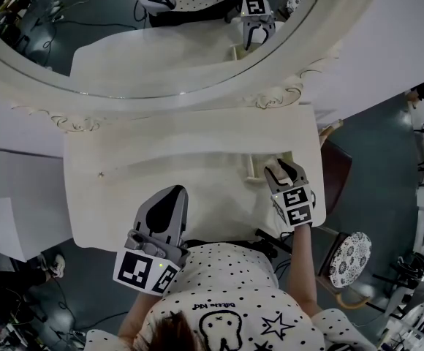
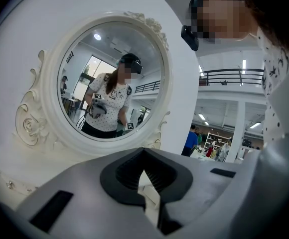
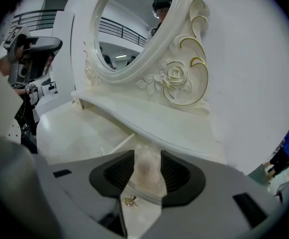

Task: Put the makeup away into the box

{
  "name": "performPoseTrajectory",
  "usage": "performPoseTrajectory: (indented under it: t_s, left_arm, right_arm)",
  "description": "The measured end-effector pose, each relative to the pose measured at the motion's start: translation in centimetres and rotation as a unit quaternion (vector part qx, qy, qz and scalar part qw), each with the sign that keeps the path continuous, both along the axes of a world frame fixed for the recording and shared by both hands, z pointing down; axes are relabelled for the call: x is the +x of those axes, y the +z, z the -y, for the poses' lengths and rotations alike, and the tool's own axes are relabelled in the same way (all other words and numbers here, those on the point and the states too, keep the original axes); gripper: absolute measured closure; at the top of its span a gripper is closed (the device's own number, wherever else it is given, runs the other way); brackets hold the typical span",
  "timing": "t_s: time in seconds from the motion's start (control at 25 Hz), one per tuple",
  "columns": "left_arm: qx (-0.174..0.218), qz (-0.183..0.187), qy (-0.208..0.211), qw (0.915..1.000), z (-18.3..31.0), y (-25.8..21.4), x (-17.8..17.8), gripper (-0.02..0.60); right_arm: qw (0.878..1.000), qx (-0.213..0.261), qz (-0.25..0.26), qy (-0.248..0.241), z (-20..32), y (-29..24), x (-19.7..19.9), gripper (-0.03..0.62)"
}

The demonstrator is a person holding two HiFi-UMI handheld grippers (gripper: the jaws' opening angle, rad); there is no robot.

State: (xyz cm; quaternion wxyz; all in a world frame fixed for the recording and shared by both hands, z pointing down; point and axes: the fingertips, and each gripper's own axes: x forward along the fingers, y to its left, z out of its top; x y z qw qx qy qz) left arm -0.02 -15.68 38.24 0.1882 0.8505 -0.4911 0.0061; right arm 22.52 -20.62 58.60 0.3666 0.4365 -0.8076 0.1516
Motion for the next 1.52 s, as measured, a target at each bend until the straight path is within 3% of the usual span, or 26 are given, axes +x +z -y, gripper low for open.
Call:
performPoseTrajectory:
  t_s: [0.48, 0.72, 1.2, 1.52]
  left_arm:
    - [-0.002, -0.001, -0.004, 1.0000, 0.2, 0.2, -0.3, 0.586]
    - [-0.001, -0.003, -0.004, 1.0000, 0.1, 0.2, -0.3, 0.586]
    - [0.006, -0.005, 0.001, 1.0000, -0.4, -0.2, -0.2, 0.586]
    - [0.015, -0.010, 0.011, 0.9998, -1.0, -0.7, -0.3, 0.586]
  right_arm:
    - [1.000, 0.013, 0.002, 0.015, 0.5, -0.5, 0.2, 0.437]
    - [0.998, 0.046, 0.003, 0.048, 1.2, -1.7, 0.8, 0.585]
    - [0.994, 0.076, 0.026, 0.079, 1.5, -4.1, 0.2, 0.588]
    - [0.987, 0.127, 0.054, 0.088, 1.3, -8.0, -1.7, 0.588]
